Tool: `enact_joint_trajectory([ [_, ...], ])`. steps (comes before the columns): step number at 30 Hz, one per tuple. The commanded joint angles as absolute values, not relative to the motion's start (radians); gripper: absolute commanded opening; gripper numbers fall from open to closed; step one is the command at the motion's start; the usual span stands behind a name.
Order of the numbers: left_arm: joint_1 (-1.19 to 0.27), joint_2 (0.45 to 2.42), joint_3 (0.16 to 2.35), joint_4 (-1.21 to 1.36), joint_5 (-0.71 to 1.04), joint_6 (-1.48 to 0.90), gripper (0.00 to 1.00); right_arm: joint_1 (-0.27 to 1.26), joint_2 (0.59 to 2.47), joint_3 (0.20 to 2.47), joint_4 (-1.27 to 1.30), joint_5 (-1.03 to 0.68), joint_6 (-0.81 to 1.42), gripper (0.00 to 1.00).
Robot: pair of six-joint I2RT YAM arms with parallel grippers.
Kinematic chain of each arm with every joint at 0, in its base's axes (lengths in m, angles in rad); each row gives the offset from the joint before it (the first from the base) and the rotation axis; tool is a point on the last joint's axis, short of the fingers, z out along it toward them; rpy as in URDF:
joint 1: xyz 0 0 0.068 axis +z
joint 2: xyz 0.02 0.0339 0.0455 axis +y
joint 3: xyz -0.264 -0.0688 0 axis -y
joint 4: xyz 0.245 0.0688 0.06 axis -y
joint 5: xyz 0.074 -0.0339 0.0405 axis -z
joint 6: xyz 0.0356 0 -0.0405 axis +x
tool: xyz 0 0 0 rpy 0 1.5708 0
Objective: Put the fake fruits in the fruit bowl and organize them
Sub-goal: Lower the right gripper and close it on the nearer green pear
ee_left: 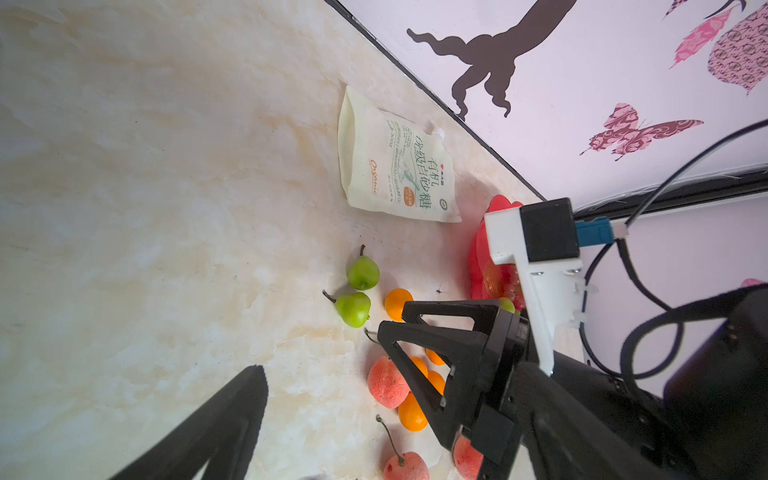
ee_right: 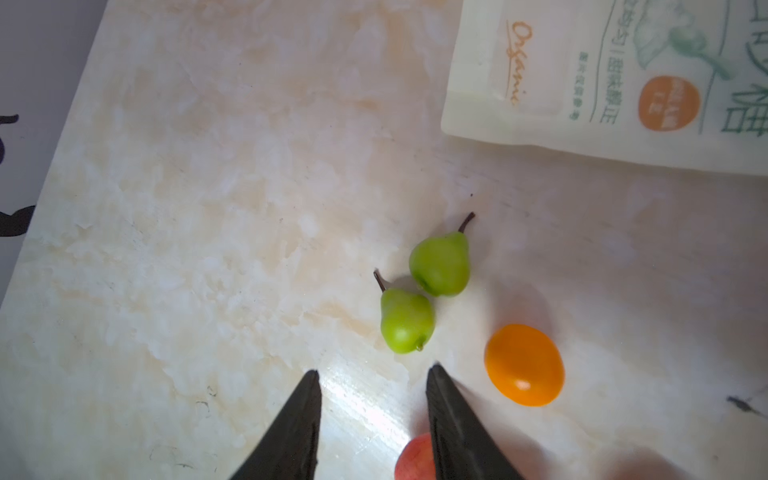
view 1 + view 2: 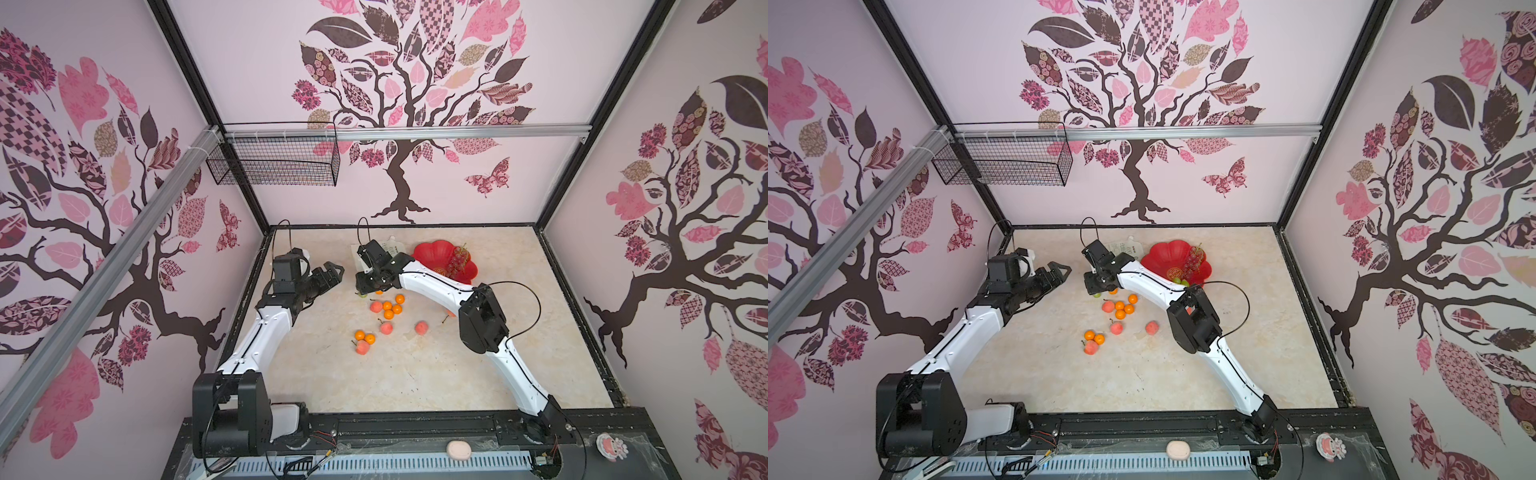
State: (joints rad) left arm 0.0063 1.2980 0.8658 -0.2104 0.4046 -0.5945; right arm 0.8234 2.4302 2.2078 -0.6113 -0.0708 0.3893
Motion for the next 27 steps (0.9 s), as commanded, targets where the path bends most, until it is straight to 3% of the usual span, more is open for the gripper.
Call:
enact_joint_trajectory([
  [1, 0.01, 1.284, 0.846, -0.19, 0.402, -0.577, 0.96, 0.827, 2.419, 2.247, -0.641, -0.051, 0.383, 0.47],
  [27, 0.022, 1.316, 0.854, -0.198, 0.41, -0.588, 0.96, 0.813, 2.632, 2.398, -0.693, -0.061, 0.388, 0.49],
])
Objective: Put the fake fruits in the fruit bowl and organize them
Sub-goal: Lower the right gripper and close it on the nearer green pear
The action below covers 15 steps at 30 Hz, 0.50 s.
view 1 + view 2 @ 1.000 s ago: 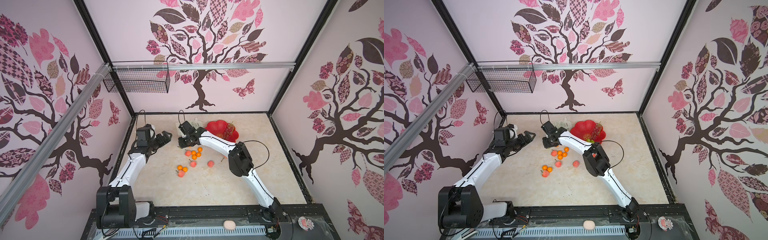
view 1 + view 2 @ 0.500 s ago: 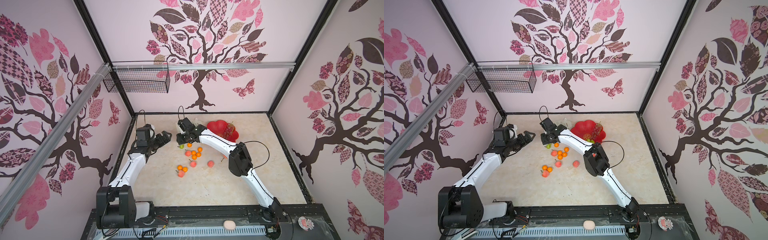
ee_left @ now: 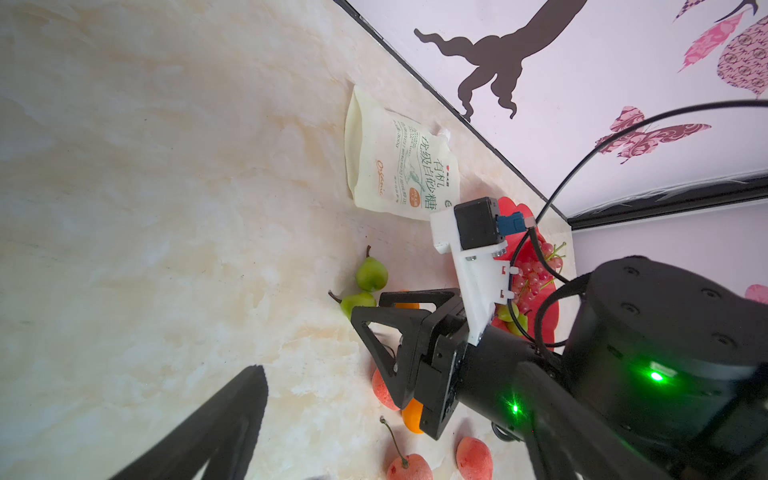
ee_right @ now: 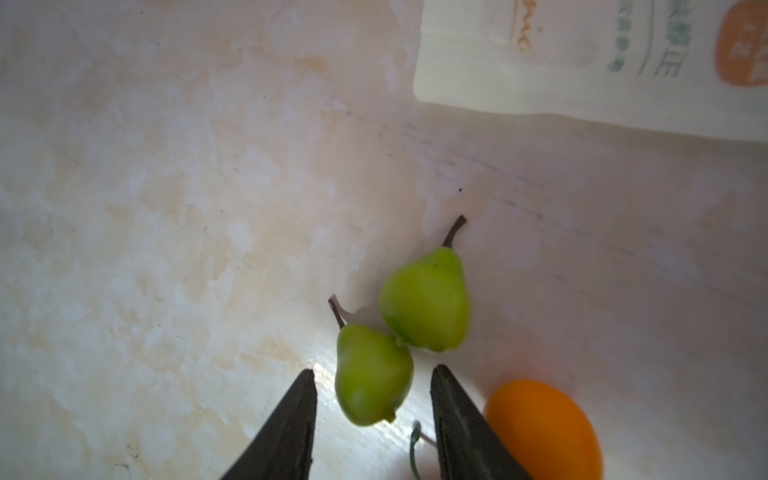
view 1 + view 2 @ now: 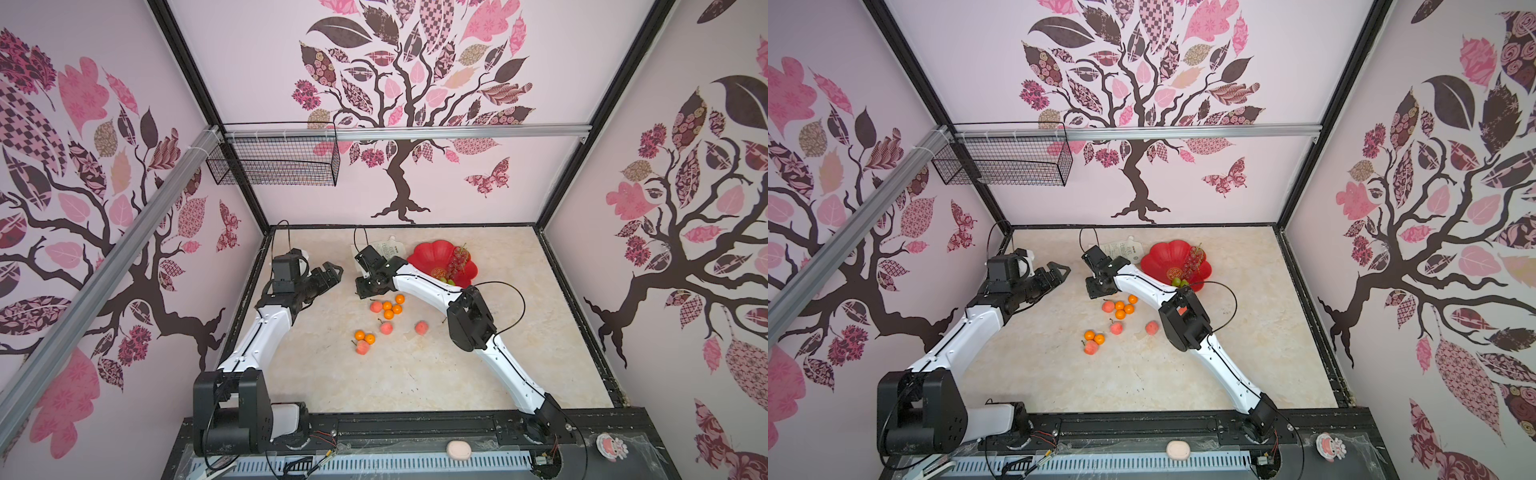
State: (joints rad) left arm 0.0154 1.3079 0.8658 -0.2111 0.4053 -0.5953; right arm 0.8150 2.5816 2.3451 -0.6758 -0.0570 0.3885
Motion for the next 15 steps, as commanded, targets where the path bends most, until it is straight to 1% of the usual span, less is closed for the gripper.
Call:
enact_joint_trajectory([
  [1, 0.021, 1.317, 0.854, -0.198, 0.411, -0.588, 0.96, 0.813, 2.637, 2.402, -0.695, -0.061, 0.388, 0.49],
  [15, 0.022, 1.321, 0.853, -0.196, 0.415, -0.59, 0.96, 0.81, 2.669, 2.409, -0.697, -0.067, 0.387, 0.49],
])
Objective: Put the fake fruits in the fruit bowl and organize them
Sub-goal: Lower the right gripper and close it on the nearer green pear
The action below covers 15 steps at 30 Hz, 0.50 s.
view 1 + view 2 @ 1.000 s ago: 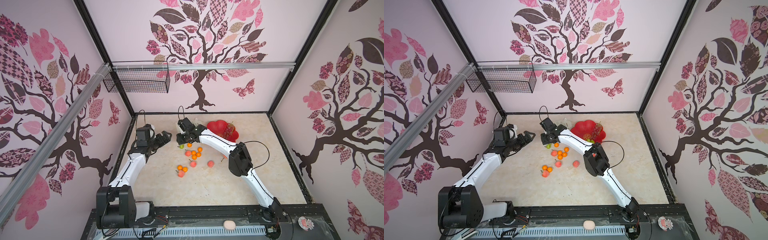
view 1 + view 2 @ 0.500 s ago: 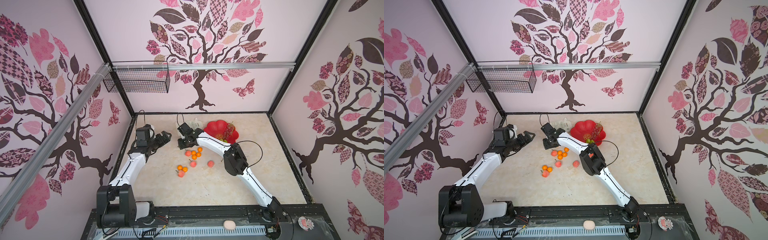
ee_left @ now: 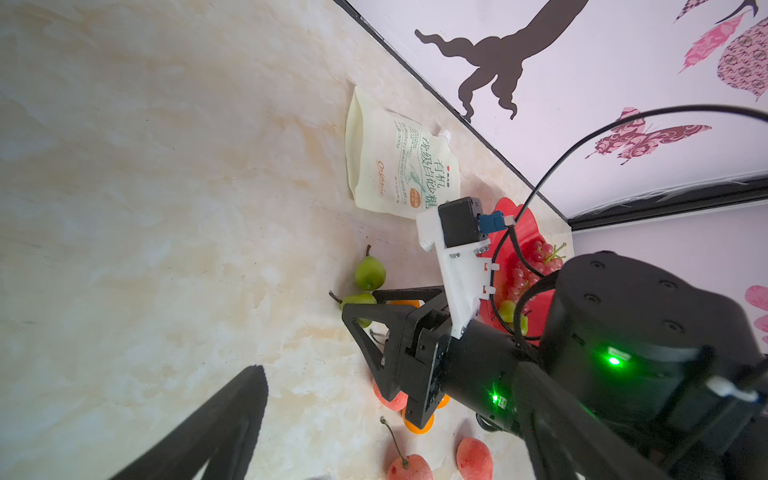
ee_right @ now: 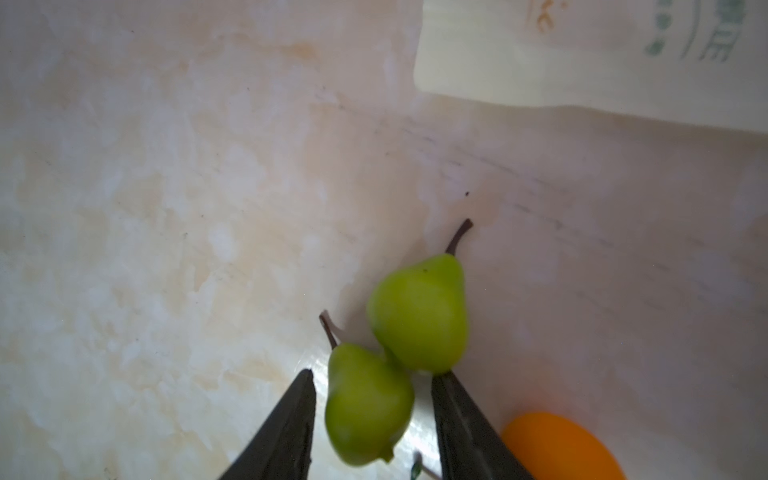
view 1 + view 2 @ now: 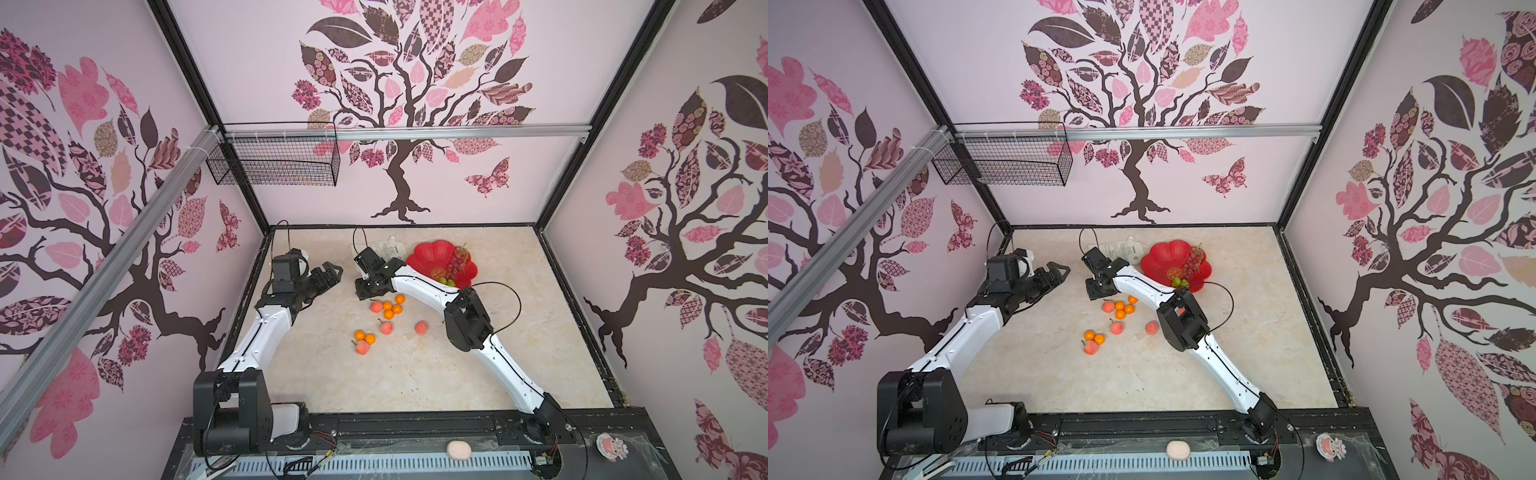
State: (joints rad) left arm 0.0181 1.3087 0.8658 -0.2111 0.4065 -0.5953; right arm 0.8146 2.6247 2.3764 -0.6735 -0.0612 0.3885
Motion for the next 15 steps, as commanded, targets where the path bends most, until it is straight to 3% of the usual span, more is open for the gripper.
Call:
enact_joint_trajectory([
  [1, 0.022, 1.32, 0.853, -0.196, 0.417, -0.59, 0.96, 0.811, 2.672, 2.408, -0.698, -0.069, 0.389, 0.49],
  [15, 0.023, 1.322, 0.853, -0.195, 0.419, -0.59, 0.96, 0.811, 2.716, 2.4, -0.703, -0.076, 0.385, 0.48],
])
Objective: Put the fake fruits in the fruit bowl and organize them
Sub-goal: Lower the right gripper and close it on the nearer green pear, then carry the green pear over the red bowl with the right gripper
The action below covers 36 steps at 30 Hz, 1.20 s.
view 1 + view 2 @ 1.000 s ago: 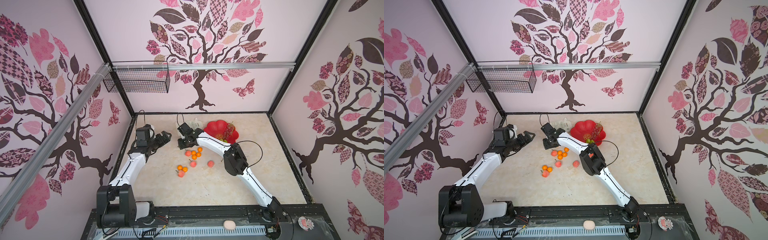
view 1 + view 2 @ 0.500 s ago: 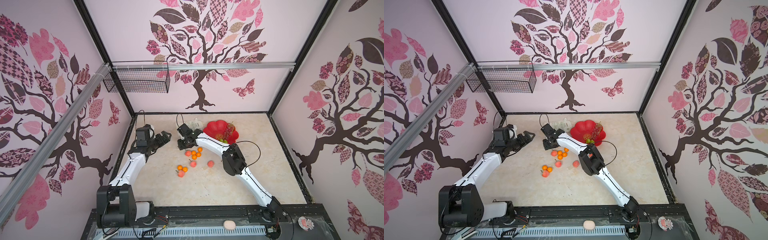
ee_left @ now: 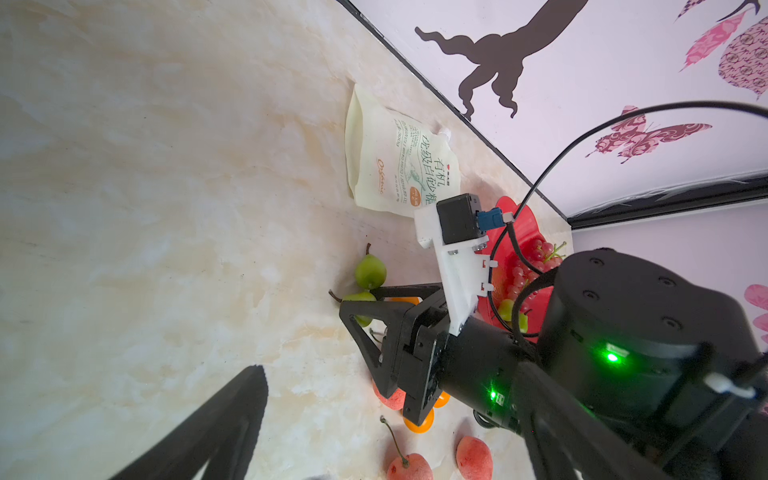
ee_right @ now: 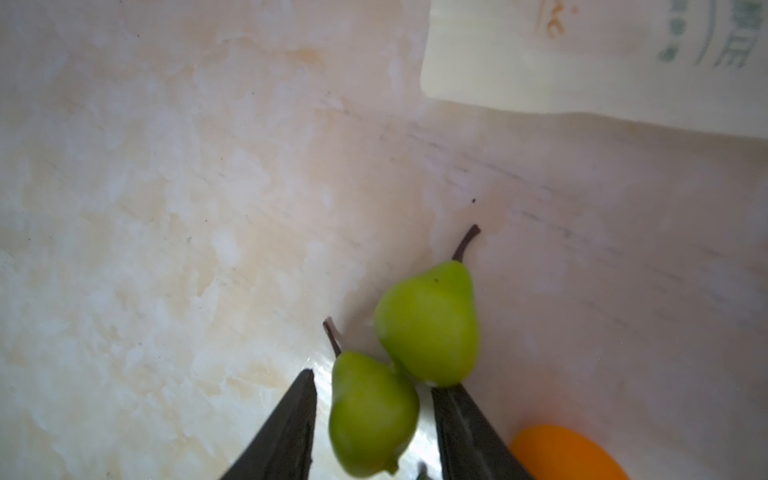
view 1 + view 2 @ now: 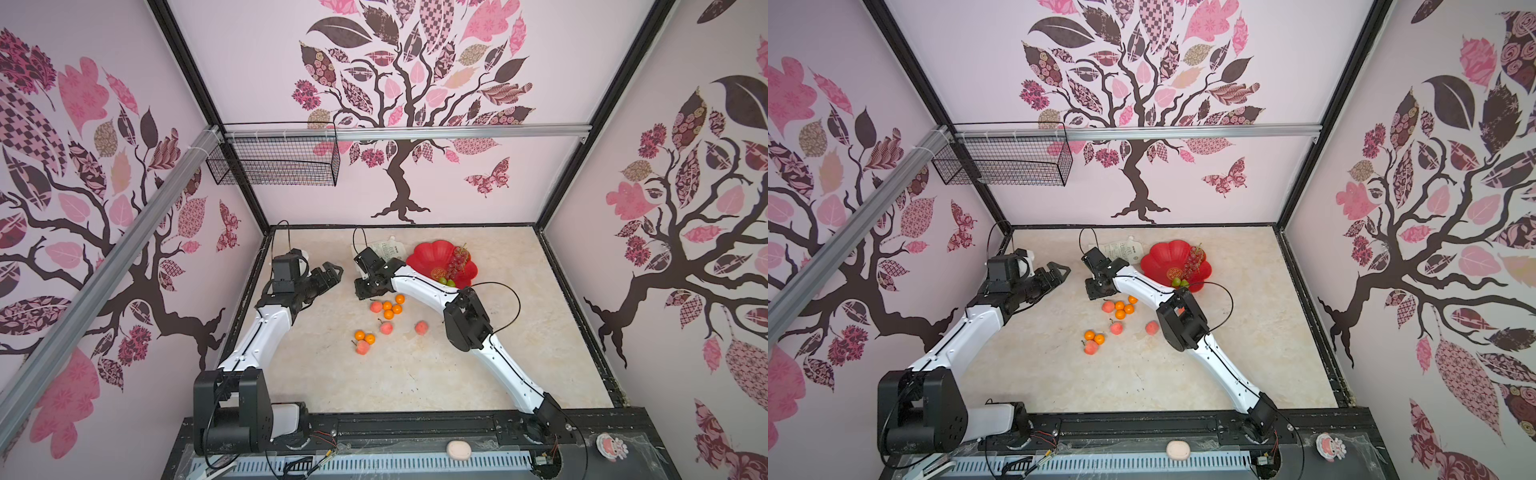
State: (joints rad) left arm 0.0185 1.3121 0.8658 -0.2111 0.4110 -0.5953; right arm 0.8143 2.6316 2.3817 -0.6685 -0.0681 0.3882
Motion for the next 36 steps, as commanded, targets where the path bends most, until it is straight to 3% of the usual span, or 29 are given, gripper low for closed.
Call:
enact_joint_trajectory([
  [1, 0.023, 1.322, 0.853, -0.194, 0.42, -0.589, 0.96, 0.811, 2.718, 2.399, -0.704, -0.075, 0.384, 0.48],
  [8, 0.024, 1.321, 0.853, -0.192, 0.42, -0.591, 0.96, 0.81, 2.734, 2.402, -0.707, -0.077, 0.382, 0.47],
  [21, 0.027, 1.32, 0.853, -0.189, 0.423, -0.591, 0.96, 0.81, 2.71, 2.4, -0.715, -0.083, 0.382, 0.35],
  [36, 0.046, 1.27, 0.838, -0.205, 0.397, -0.591, 0.96, 0.811, 2.51, 2.421, -0.723, -0.095, 0.409, 0.29],
])
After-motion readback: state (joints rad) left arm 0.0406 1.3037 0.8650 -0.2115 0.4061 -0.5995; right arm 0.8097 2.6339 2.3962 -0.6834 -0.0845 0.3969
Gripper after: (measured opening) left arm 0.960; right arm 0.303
